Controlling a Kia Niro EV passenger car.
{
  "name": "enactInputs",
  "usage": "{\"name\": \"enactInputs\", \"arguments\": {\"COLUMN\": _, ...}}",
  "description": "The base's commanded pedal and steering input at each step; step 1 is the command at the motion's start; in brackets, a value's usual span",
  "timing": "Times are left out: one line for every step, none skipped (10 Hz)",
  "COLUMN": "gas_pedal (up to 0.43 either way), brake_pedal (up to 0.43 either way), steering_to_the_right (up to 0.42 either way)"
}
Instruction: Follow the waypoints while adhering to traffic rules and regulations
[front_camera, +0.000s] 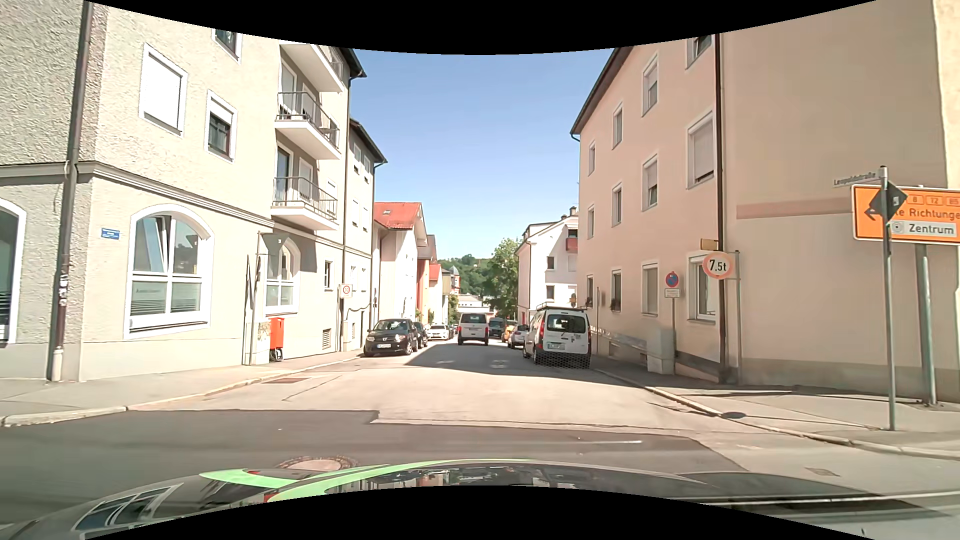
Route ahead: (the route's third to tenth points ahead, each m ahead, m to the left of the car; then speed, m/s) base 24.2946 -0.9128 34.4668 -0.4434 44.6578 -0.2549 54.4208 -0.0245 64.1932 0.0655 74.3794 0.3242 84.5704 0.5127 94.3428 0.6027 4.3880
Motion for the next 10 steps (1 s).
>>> {"name": "enactInputs", "arguments": {"gas_pedal": 0.37, "brake_pedal": 0.0, "steering_to_the_right": -0.017}}
{"name": "enactInputs", "arguments": {"gas_pedal": 0.37, "brake_pedal": 0.0, "steering_to_the_right": -0.022}}
{"name": "enactInputs", "arguments": {"gas_pedal": 0.37, "brake_pedal": 0.0, "steering_to_the_right": -0.025}}
{"name": "enactInputs", "arguments": {"gas_pedal": 0.358, "brake_pedal": 0.0, "steering_to_the_right": -0.025}}
{"name": "enactInputs", "arguments": {"gas_pedal": 0.358, "brake_pedal": 0.0, "steering_to_the_right": -0.02}}
{"name": "enactInputs", "arguments": {"gas_pedal": 0.358, "brake_pedal": 0.0, "steering_to_the_right": -0.013}}
{"name": "enactInputs", "arguments": {"gas_pedal": 0.358, "brake_pedal": 0.0, "steering_to_the_right": -0.014}}
{"name": "enactInputs", "arguments": {"gas_pedal": 0.358, "brake_pedal": 0.0, "steering_to_the_right": -0.017}}
{"name": "enactInputs", "arguments": {"gas_pedal": 0.358, "brake_pedal": 0.0, "steering_to_the_right": -0.018}}
{"name": "enactInputs", "arguments": {"gas_pedal": 0.339, "brake_pedal": 0.0, "steering_to_the_right": -0.017}}
